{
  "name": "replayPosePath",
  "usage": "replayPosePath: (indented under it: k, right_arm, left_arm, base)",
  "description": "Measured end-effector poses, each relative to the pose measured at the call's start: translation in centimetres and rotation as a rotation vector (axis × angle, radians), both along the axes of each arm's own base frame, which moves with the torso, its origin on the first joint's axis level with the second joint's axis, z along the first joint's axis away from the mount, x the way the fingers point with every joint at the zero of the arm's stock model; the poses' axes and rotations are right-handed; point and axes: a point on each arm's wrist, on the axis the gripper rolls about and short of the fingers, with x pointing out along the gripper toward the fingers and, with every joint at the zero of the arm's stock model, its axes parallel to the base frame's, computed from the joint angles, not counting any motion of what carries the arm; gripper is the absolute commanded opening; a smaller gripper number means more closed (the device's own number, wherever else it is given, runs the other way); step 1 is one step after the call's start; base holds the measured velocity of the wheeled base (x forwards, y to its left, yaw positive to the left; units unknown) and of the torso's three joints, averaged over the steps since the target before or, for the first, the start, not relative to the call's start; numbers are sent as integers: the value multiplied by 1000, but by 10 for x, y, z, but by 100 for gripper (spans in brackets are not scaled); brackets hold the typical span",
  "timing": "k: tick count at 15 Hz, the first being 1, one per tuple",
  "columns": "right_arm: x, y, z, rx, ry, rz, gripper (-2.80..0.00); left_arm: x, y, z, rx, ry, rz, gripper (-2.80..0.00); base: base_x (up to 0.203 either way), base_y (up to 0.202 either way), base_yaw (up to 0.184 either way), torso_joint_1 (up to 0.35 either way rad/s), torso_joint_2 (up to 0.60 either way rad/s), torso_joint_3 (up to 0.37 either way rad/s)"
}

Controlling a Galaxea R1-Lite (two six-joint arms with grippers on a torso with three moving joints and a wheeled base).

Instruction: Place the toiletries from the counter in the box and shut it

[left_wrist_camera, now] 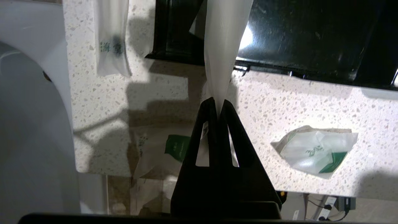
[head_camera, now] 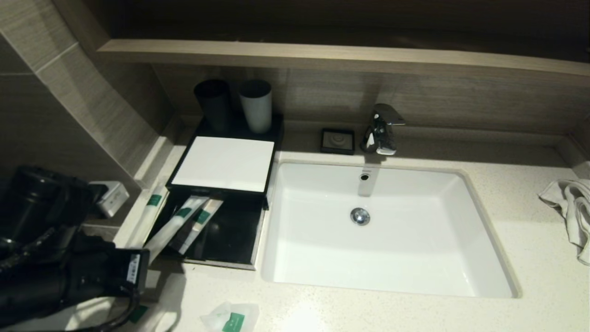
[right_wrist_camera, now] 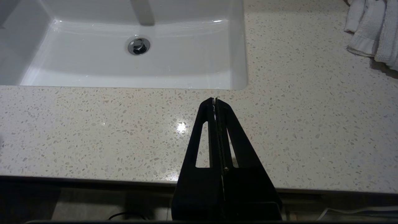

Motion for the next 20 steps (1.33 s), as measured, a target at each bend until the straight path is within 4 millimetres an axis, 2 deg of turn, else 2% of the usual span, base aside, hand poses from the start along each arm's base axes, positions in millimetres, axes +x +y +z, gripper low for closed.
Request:
replayPosePath:
  k: [12,16,20]
  right_arm:
    - [0,0,0,0,0,0,-280]
    - [0,0,0,0,0,0,-280]
    - [0,0,0,0,0,0,-280]
  left_arm:
    - [78,-39,-22,-69,-57,37,-280]
    - [95,-44,-25,-69,-58,46,-280]
    - [104,-39,-28,-63,-59,75,-280]
  base:
    - [0,0,0,0,0,0]
    - [0,0,0,0,0,0]
    - [0,0,0,0,0,0]
